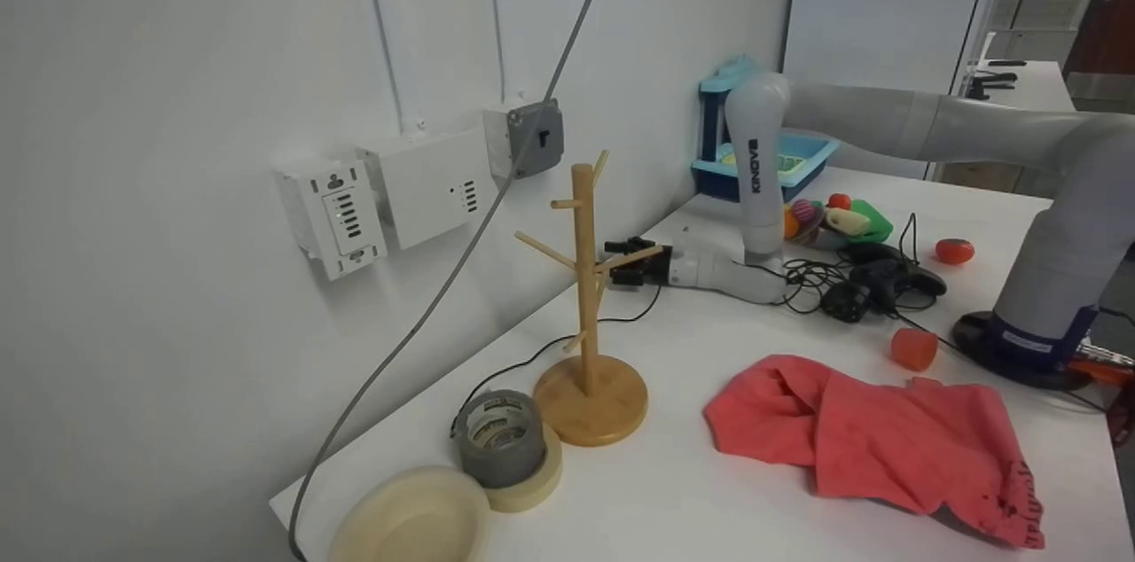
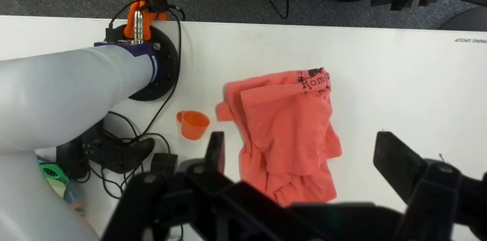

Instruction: Pick up the orange sweater and put it back down

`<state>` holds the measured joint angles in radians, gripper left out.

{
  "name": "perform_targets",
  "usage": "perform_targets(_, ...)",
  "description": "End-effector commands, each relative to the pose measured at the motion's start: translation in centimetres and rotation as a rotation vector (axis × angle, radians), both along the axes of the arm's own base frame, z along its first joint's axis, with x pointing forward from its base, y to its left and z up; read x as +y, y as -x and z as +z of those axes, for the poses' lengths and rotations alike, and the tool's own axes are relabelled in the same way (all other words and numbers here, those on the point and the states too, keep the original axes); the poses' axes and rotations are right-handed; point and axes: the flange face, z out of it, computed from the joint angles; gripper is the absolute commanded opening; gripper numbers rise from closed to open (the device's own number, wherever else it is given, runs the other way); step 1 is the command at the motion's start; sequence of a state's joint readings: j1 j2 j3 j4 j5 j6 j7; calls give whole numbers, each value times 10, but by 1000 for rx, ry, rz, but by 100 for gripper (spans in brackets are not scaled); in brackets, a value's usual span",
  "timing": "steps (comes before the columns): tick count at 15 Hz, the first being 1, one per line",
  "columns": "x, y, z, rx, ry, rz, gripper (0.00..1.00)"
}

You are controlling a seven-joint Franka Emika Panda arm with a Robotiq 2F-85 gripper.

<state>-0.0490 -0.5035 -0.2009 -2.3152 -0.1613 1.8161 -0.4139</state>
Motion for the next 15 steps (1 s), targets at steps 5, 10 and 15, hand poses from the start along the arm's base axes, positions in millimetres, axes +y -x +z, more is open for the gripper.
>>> perform_targets(5,6,-64,-66,28,-33,-77,100)
perform_targets(10,18,-83,-111,47,-106,-246,100)
perform_targets(15,26,-89,-143,44,-135,-446,100)
